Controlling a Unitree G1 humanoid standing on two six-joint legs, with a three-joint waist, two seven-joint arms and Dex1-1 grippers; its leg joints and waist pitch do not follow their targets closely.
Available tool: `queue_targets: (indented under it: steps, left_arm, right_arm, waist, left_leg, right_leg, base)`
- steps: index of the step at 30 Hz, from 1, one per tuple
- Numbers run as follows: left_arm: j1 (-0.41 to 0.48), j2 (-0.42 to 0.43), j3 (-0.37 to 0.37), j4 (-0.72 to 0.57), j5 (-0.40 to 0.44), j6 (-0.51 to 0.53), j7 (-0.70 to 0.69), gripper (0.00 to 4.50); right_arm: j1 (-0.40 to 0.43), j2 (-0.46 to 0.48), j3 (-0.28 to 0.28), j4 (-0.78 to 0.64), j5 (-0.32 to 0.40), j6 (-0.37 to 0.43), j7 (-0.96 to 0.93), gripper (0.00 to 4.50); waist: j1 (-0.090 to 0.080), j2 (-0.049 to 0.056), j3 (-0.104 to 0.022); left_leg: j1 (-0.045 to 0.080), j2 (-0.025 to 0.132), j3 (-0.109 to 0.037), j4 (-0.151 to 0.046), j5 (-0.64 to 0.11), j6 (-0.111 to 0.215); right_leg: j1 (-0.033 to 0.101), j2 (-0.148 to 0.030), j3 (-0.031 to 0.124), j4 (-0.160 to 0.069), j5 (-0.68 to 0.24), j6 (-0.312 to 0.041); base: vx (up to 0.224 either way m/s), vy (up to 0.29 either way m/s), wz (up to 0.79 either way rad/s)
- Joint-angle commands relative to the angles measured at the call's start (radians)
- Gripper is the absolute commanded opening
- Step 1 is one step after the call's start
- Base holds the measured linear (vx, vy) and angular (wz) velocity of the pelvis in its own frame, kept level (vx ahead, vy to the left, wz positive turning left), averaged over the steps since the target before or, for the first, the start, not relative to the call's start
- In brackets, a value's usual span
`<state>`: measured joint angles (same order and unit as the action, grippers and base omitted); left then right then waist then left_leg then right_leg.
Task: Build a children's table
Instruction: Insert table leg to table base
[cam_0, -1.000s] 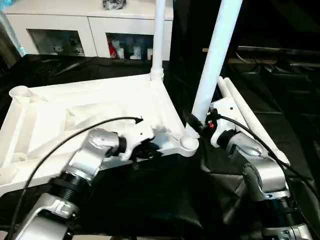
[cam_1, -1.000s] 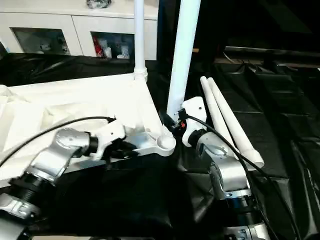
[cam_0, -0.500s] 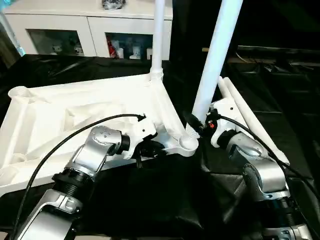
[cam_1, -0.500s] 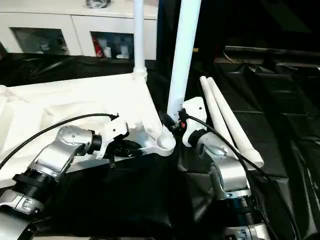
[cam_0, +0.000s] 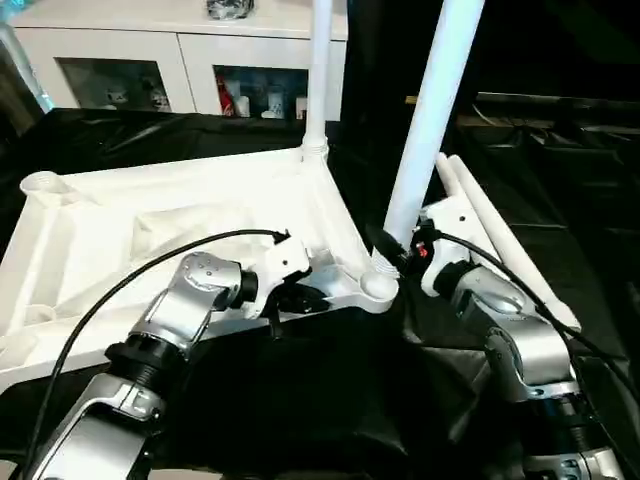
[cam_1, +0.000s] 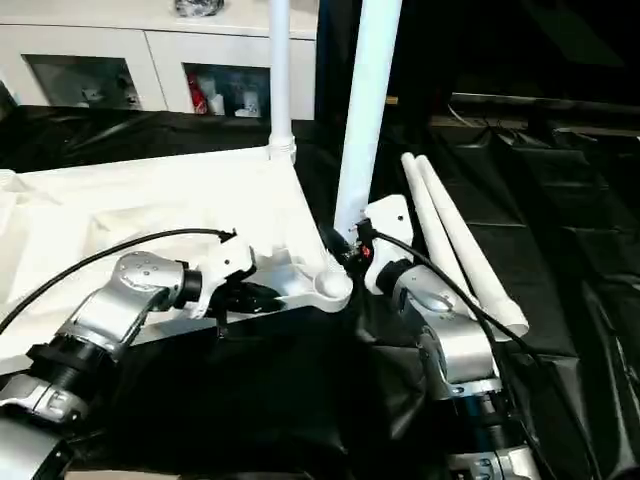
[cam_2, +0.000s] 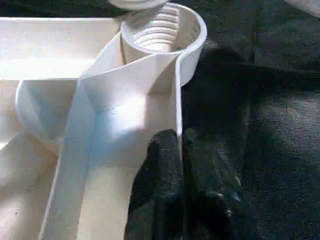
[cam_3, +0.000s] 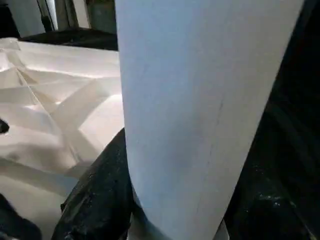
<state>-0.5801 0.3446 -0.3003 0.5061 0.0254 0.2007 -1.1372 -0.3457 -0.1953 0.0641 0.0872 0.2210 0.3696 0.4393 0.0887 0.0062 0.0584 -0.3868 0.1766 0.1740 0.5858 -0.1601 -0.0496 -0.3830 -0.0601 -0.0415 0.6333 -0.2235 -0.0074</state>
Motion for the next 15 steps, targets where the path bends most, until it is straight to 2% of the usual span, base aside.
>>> queue_targets:
  steps: [1, 8, 11, 12, 13, 14, 15]
  left_arm:
    - [-0.009, 0.003, 0.003, 0.012, -0.007, -0.01, -0.004, 0.08]
    - [0.013, 0.004, -0.011, 0.019, 0.0, -0.026, -0.003, 0.0]
    - [0.024, -0.004, 0.001, 0.008, -0.018, -0.027, -0.002, 0.0]
    - [0.026, -0.006, 0.004, 0.007, -0.021, -0.028, 0.0, 0.0]
    - [0.029, -0.007, 0.005, 0.001, -0.021, -0.026, 0.003, 0.0]
    - [0.031, -0.005, 0.003, -0.004, -0.02, -0.026, 0.003, 0.0]
    - [0.035, -0.002, 0.001, -0.008, -0.017, -0.027, 0.004, 0.0]
  right_arm:
    - [-0.013, 0.007, -0.017, 0.004, 0.025, 0.022, 0.011, 1.92]
    - [-0.023, -0.022, 0.006, 0.039, 0.048, 0.107, 0.079, 1.91]
    - [-0.031, -0.044, 0.025, 0.056, 0.052, 0.138, 0.121, 1.91]
    - [-0.035, -0.049, 0.029, 0.063, 0.05, 0.144, 0.128, 1.91]
    - [-0.039, -0.054, 0.032, 0.072, 0.05, 0.153, 0.135, 1.91]
    - [-0.044, -0.06, 0.034, 0.08, 0.048, 0.163, 0.142, 1.91]
    - [-0.048, -0.065, 0.036, 0.086, 0.046, 0.171, 0.147, 1.91]
  waist:
    - [0.0, 0.004, -0.068]
    - [-0.001, 0.003, -0.068]
    - [0.0, -0.001, -0.068]
    - [0.0, -0.006, -0.066]
    - [0.0, -0.004, -0.066]
    - [-0.002, -0.011, -0.066]
    - [0.0, -0.009, -0.067]
  left_leg:
    - [0.024, 0.052, -0.018, -0.068, -0.212, -0.004]
    - [0.024, 0.051, -0.017, -0.067, -0.202, 0.0]
    - [0.025, 0.053, -0.017, -0.066, -0.198, 0.005]
    - [0.024, 0.052, -0.016, -0.066, -0.197, 0.007]
    - [0.024, 0.052, -0.016, -0.066, -0.197, 0.006]
    - [0.024, 0.053, -0.015, -0.067, -0.197, 0.008]
    - [0.024, 0.053, -0.017, -0.066, -0.193, 0.008]
  right_leg:
    - [0.04, -0.085, 0.047, -0.079, -0.067, -0.21]
    - [0.04, -0.084, 0.047, -0.078, -0.054, -0.216]
    - [0.041, -0.086, 0.047, -0.078, -0.066, -0.215]
    - [0.041, -0.087, 0.047, -0.079, -0.083, -0.215]
    - [0.041, -0.086, 0.047, -0.08, -0.091, -0.213]
    - [0.041, -0.085, 0.047, -0.081, -0.097, -0.212]
    - [0.042, -0.087, 0.047, -0.079, -0.096, -0.213]
  base:
    - [0.0, 0.0, 0.0]
    - [0.0, 0.0, 0.0]
    - [0.0, 0.0, 0.0]
    - [0.0, 0.0, 0.0]
    - [0.0, 0.0, 0.0]
    - [0.0, 0.0, 0.0]
    - [0.0, 0.0, 0.0]
